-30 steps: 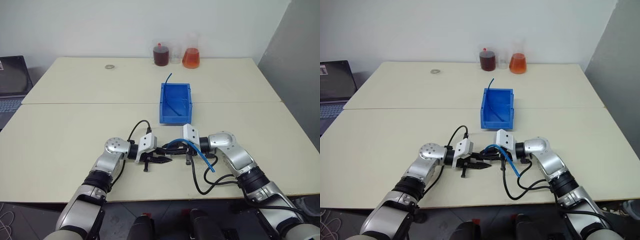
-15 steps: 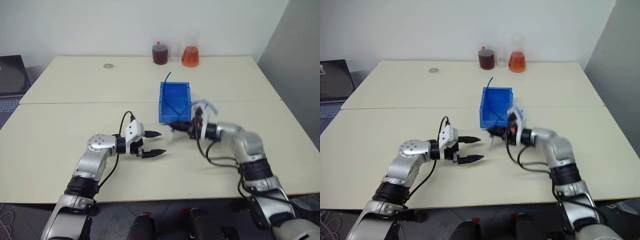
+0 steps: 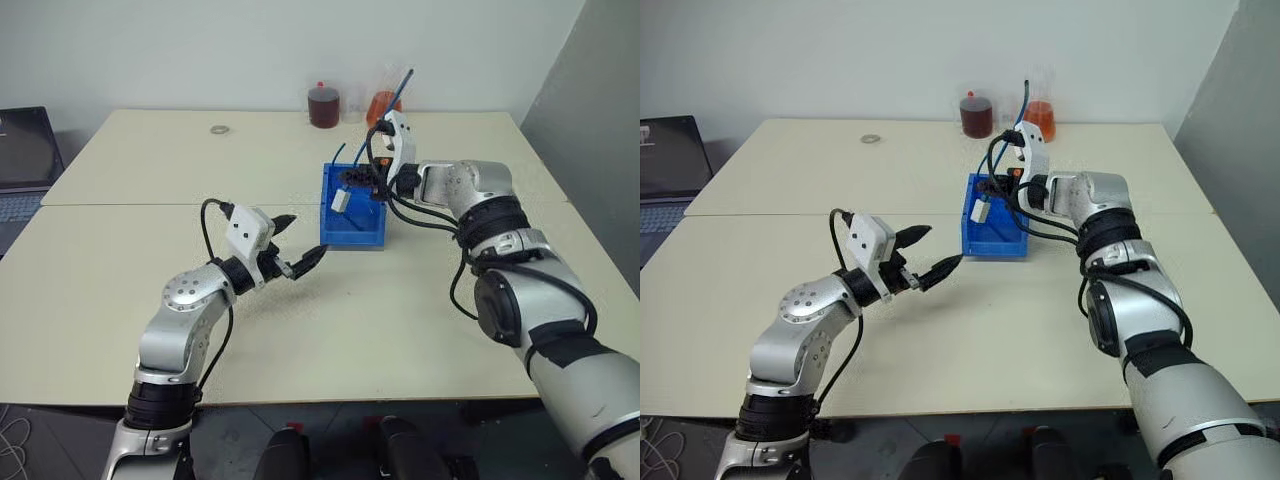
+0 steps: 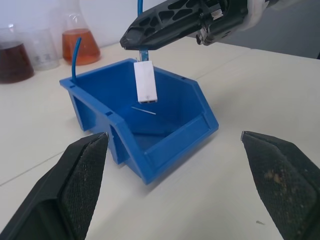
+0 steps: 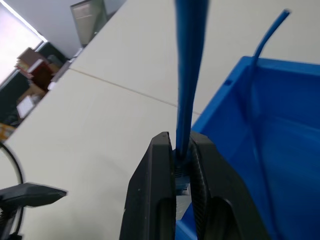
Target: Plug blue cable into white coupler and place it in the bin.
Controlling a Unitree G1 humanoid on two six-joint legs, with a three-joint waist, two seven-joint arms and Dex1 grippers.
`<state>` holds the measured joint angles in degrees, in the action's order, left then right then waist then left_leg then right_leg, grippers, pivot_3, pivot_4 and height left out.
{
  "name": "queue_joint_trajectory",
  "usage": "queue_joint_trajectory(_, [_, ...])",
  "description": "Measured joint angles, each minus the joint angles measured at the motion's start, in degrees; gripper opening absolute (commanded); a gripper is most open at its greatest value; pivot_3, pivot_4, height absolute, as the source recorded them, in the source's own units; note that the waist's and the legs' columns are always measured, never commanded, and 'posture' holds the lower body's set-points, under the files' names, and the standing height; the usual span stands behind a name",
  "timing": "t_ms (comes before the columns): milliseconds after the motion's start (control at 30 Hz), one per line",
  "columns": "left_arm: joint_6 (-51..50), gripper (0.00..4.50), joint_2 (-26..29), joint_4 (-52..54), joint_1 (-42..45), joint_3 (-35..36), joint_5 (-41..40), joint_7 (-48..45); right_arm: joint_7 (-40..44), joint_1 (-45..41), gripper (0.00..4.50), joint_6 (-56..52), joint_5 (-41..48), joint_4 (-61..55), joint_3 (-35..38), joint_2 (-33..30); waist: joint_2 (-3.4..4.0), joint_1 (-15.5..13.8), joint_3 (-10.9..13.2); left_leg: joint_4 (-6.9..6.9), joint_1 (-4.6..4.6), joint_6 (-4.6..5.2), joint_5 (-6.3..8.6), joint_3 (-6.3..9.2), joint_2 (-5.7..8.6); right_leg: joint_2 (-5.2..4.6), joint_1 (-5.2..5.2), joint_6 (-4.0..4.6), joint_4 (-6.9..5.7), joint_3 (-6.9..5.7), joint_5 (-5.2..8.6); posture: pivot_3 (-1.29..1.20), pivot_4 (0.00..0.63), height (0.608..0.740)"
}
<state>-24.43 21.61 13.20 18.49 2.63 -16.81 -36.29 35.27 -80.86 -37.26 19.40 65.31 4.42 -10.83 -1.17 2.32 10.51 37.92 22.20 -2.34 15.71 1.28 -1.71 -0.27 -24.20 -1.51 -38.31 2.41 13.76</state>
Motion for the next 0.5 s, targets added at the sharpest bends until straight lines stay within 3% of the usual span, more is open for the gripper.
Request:
queue_joint_trajectory(433, [-1.5, 4.5, -1.8, 2.7, -1.5, -2.3, -0.9, 4.2, -0.1, -4.3, 4.35, 8.5, -4.5, 8.5, 3.3, 0.1, 0.01, -0.5, 0.0, 0.01, 0.44, -0.02, 0.0, 0.05, 0.05, -0.13, -0.17, -0.03, 0.29, -0.13, -0.05, 0.0, 0.15, 0.74])
queue_joint_trajectory(500, [-1.6, 4.5, -1.8, 2.7, -0.5, -2.3, -1.0, 4.2, -1.7, -4.3, 4.45, 9.4, -4.8, 8.8, 3.8, -0.4, 0.01, -0.5, 0.0, 0.02, 0.47, -0.02, 0.0, 0.06, 0.05, -0.13, -0.17, -0.04, 0.29, -0.15, -0.05, 0.0, 0.15, 0.74])
